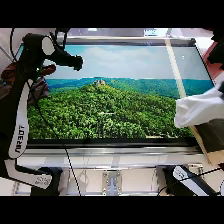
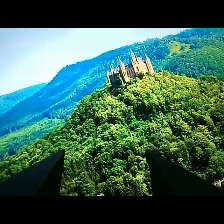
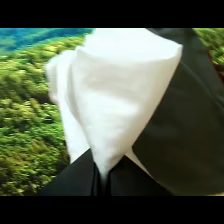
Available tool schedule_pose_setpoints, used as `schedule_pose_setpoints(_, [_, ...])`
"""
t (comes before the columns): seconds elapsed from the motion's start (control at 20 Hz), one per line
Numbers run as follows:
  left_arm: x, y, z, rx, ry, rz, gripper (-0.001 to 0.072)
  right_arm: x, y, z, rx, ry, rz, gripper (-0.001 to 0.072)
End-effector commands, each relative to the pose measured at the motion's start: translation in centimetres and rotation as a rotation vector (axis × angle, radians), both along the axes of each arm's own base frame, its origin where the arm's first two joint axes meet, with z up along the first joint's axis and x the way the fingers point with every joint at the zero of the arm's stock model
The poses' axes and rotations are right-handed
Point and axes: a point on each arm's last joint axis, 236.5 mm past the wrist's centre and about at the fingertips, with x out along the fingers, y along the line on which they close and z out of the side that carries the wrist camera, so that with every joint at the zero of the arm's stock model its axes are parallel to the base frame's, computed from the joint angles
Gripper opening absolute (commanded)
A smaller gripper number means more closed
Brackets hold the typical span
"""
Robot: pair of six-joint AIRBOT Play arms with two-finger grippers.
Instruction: Fold the shirts.
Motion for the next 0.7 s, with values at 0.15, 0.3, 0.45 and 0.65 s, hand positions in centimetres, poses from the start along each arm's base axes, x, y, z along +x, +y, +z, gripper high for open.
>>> schedule_pose_setpoints(0.15, [-1.1, -1.6, -0.3, -0.066, 0.051, -0.026, 0.0584, -16.5, -7.0, -6.2, 0.053, 0.350, -0.420, 0.0027])
schedule_pose_setpoints(0.3, [-1.4, -2.5, -0.3, -0.105, 0.063, -0.039, 0.0584, -19.9, -7.2, -10.9, 0.102, 0.422, -0.487, 0.0029])
schedule_pose_setpoints(0.45, [-1.6, -3.2, -0.2, -0.135, 0.072, -0.050, 0.0584, -19.9, -7.1, -14.7, 0.107, 0.419, -0.470, 0.0037])
schedule_pose_setpoints(0.65, [-1.8, -3.6, -0.1, -0.151, 0.078, -0.056, 0.0584, -18.8, -6.5, -16.6, 0.137, 0.376, -0.455, 0.0361])
